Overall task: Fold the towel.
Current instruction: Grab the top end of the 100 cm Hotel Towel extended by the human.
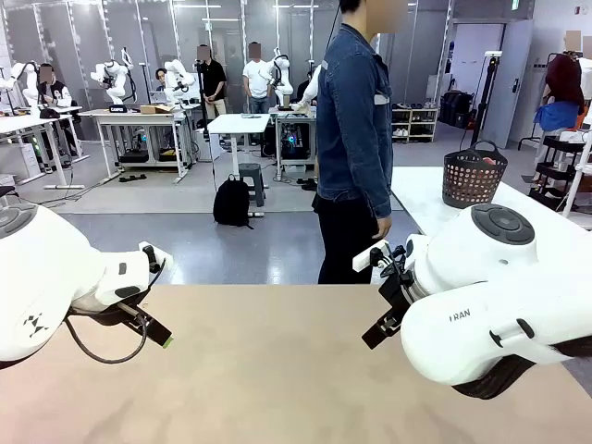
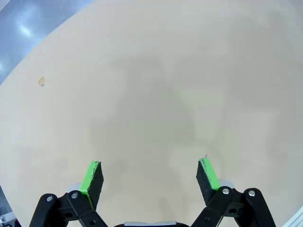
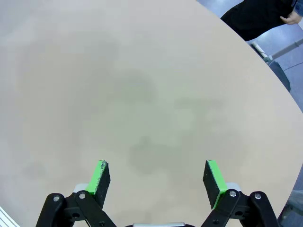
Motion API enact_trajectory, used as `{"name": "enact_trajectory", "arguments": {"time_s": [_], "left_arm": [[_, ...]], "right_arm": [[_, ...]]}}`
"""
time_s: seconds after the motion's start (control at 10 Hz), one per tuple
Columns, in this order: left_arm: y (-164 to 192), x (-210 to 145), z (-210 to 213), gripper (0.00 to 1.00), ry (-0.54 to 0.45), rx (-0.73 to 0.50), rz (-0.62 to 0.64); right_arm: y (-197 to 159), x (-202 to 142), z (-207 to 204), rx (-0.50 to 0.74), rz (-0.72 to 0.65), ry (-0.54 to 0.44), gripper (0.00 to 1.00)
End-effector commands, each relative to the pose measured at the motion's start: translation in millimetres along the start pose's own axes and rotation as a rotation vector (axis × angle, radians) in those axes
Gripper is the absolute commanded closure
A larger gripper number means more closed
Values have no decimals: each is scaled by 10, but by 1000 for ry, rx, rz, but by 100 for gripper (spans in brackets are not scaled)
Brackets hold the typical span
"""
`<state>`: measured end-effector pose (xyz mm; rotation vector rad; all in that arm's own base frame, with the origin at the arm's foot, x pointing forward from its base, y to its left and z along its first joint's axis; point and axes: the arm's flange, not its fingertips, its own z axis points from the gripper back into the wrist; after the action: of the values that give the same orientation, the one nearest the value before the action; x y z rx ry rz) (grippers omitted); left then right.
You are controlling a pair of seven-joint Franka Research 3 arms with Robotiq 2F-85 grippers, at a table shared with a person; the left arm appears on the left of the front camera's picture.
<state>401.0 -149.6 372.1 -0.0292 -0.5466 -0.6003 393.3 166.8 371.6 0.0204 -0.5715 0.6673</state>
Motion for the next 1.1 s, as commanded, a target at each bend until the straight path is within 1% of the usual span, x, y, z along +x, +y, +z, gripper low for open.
{"name": "enact_trajectory", "arguments": {"time_s": [0.0, 0.1, 0.2, 0.3, 0.4, 0.5, 0.6, 0.7, 0.8, 0.9, 1.0], "left_arm": [[1, 0, 0, 0, 0, 0, 0], [0, 0, 0, 0, 0, 0, 0], [34, 81, 142, 0, 11, -103, -29], [104, 145, 279, 0, -1, -123, -7], [195, 213, 446, 0, -2, -191, 37], [329, 271, 691, 0, 6, -335, 79], [593, 276, 1011, 0, 46, -526, 131], [900, 205, 1266, 0, 36, -698, 189], [1235, 25, 1497, 0, 42, -910, 269], [1577, -260, 1691, 0, 7, -1028, 268], [1960, -604, 1865, 0, -64, -1116, 327]], "right_arm": [[0, 0, 0, 0, 0, 0, 0], [-39, 59, 95, -9, 7, -31, 0], [-117, 148, 221, 7, -18, -46, 0], [-191, 224, 355, 29, -26, -65, 0], [-300, 300, 525, 108, -58, -68, 0], [-483, 348, 772, 220, -122, -81, 0], [-789, 336, 1104, 375, -190, -79, 0], [-1097, 251, 1389, 562, -253, -97, 0], [-1408, 64, 1620, 681, -323, -151, 0], [-1702, -209, 1774, 798, -360, -183, 0], [-1986, -559, 1874, 863, -396, -161, 0]]}}
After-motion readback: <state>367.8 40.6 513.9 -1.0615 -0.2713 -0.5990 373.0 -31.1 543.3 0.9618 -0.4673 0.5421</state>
